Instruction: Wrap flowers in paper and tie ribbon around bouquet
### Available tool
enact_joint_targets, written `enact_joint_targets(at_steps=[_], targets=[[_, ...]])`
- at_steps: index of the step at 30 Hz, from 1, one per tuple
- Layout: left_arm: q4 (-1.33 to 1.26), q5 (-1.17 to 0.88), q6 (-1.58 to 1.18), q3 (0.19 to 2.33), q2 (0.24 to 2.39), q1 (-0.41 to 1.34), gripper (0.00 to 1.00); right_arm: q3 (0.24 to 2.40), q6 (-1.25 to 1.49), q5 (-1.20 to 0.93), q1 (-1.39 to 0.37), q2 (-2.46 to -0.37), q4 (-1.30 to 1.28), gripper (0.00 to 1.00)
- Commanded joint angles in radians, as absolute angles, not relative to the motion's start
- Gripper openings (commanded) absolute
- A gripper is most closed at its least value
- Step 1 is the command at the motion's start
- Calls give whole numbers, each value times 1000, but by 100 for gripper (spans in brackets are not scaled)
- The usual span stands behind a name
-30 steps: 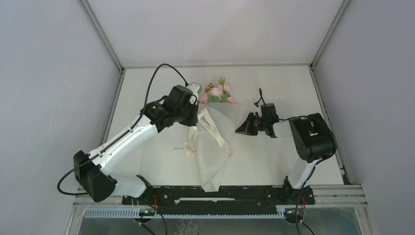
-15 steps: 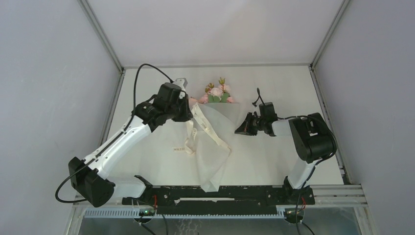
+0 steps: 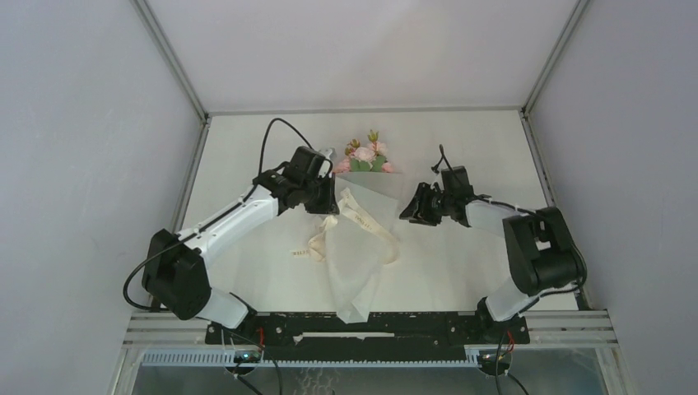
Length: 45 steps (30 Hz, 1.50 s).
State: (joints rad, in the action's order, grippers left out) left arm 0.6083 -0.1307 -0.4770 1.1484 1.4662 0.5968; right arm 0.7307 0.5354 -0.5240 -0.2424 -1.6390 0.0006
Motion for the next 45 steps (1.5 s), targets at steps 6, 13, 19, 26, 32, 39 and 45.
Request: enact_joint_targets(at_steps=[6,13,19,26,32,39,45], targets=[[537,-196,-432,1114,1484,593,0,859,356,-50,-403,-1288,-226,53],[523,-185,-416,1107,1531,593,0,888,317,-91,-588,-1222,-117,48],[514,-188,-414,1110,1514,593,0,908,372,-401,-601,-1393,64,44],[510,-184,-407,1089,1496,594,0,980,393,-387,-600,-1598,91,48],[504,-225,-384,1097,1465,594,0,1006,393,-384,-591,-1685,104,41],[499,-267,-327,1102,1430,609,0,1005,435,-439,-553,-1757,145,25],[473,-341,-258,1195,1448,612,0,994,449,-591,-530,-1840,150,13]])
